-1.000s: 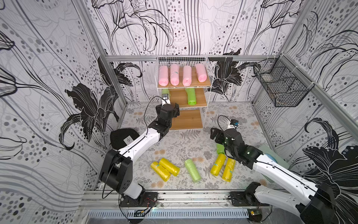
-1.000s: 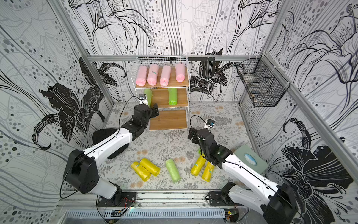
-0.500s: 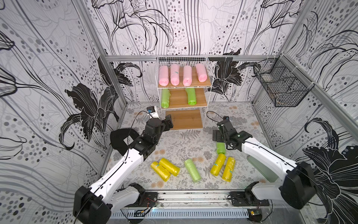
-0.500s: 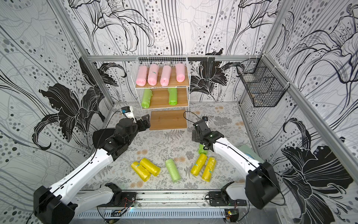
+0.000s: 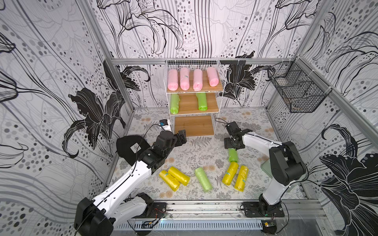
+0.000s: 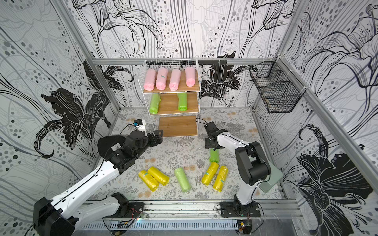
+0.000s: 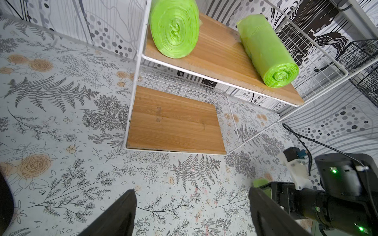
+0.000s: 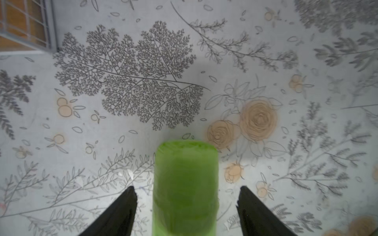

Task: Sort the rolls of trash bags by color and place them on the shelf
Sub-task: Pick up the roll of trash bags from the center of the board, then place the roll of trash bags on the shelf.

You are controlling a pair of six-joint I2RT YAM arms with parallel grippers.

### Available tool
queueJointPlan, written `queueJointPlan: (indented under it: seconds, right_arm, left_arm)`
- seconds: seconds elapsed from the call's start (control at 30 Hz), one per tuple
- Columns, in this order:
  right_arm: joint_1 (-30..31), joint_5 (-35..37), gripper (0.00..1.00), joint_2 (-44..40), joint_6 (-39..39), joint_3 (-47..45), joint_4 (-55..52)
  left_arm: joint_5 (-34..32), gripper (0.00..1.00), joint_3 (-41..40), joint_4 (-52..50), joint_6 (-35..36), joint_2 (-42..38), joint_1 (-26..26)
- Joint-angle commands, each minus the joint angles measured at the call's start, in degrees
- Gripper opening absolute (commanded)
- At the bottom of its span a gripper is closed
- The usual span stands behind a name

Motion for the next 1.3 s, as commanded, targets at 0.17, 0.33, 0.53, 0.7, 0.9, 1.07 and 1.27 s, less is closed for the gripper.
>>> queueJointPlan:
  seconds: [0.17, 0.33, 0.53, 0.7, 0.9, 1.07, 1.27]
  right_arm:
    - [-2.2, -4.6, 0.65, 5.6, -0.3, 2.8, 2.9]
    - [-2.5, -4.1, 0.51, 5.9, 0.5, 2.7, 3.7]
    - [-6.1, -8.6, 0.42, -3.4, 7.0, -0.9, 9.2]
    - [-6.9, -12.8, 0.41, -12.8, 14.3, -3.3, 15.7]
    - [-6.9, -15.3, 0.40, -23.0, 25.9, -10.2, 26.0]
    - [-6.8, -15.9, 0.40, -29.5, 34.7, -16.8, 33.6]
    - [-3.4, -12.1, 0.39, -35.5, 44.0, -23.5, 41.1]
  left_arm:
    - [0.9, 0.88, -0.4, 1.6, -1.0, 0.6, -0.7]
    - [2.3, 0.88, -1.1, 2.8, -1.7, 0.1, -0.8]
    - [4.8, 0.88, -1.3, 5.8, -3.3, 0.2, -1.1]
    - [6.8, 0.88, -1.8, 9.2, -5.8, 0.2, -1.9]
    - [7.5, 0.88, -1.5, 12.5, -8.5, 1.0, -4.1]
    - [8.6, 0.88, -3.7, 18.3, -12.5, 2.1, -5.6]
    - [12.6, 0.89, -8.2, 31.1, -21.3, 4.1, -6.4]
